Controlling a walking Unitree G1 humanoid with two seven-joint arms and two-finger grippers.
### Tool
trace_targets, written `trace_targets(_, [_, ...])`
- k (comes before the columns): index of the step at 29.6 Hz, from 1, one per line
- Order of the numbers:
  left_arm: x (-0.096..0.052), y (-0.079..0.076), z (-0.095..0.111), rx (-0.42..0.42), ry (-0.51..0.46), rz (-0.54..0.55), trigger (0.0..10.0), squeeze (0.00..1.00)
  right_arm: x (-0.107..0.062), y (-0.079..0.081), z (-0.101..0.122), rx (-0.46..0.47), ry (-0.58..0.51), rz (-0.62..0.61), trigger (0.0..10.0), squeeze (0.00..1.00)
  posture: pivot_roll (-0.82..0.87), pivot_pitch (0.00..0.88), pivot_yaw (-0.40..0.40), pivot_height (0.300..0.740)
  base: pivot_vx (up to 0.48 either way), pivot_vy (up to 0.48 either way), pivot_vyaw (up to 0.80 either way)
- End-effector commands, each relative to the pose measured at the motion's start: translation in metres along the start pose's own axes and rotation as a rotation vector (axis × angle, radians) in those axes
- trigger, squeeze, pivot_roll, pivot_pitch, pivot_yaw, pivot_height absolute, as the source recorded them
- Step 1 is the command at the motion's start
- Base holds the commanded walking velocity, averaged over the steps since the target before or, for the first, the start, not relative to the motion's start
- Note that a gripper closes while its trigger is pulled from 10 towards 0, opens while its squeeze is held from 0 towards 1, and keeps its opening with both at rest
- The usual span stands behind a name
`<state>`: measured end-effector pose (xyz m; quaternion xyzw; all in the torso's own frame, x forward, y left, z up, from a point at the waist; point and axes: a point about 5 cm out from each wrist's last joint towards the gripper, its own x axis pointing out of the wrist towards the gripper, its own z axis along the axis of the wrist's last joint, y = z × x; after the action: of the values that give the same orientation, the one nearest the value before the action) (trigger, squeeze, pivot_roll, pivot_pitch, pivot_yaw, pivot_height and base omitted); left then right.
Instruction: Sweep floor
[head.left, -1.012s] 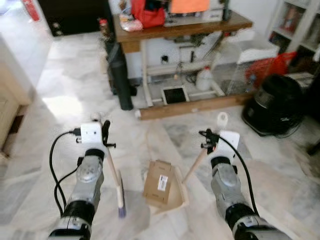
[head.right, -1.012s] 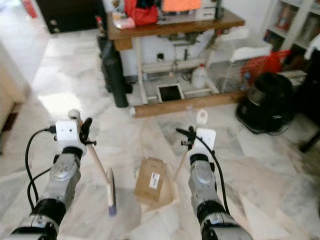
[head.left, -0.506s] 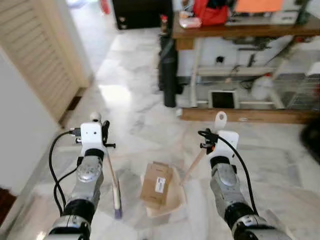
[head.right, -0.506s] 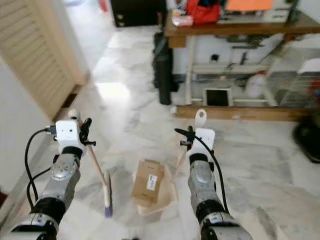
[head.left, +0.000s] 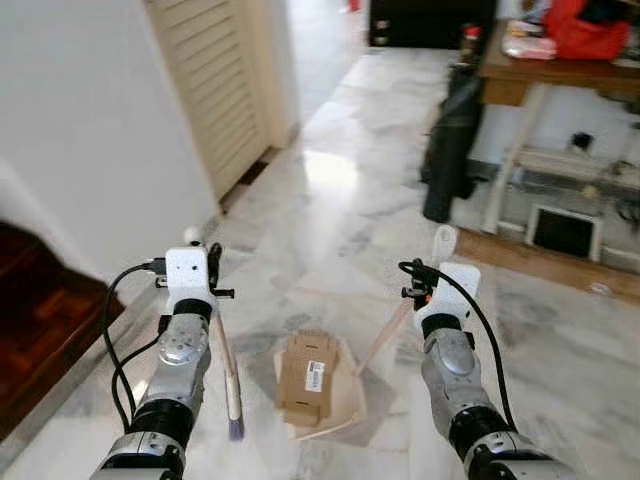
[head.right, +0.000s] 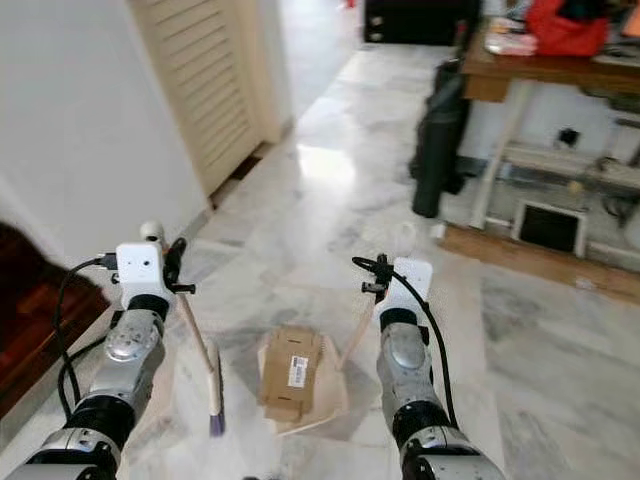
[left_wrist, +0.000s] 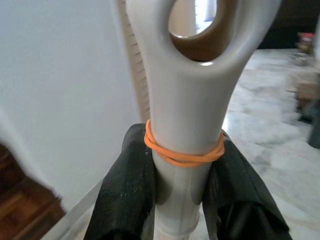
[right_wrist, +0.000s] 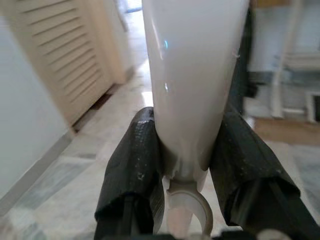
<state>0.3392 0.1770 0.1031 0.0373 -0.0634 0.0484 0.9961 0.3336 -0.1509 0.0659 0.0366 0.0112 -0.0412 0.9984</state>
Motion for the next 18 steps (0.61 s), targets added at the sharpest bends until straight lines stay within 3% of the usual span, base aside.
trace_targets(1, [0.0044, 0.0074, 0.0082, 0.011, -0.039, 0.015, 10.0, 0.00, 0.0062, 0.0083, 0.0132, 0.006, -0.057, 0.021, 10.0, 0.00, 0.01, 0.000, 0.053, 0.740, 0.000, 0.000, 0.80])
trace_targets(14, [0.0015, 0.0112, 0.0058, 0.020, -0.033, 0.019, 10.0, 0.00, 0.0050, 0.0089, 0.0112, 0.011, -0.050, 0.015, 10.0, 0.00, 0.02, 0.000, 0.058, 0.740, 0.000, 0.000, 0.79])
trace_targets(18, [0.0020, 0.0107, 0.0063, 0.021, -0.034, 0.019, 10.0, 0.00, 0.0058, 0.0054, 0.0116, 0.021, -0.046, 0.002, 10.0, 0.00, 0.02, 0.000, 0.059, 0.740, 0.000, 0.000, 0.15])
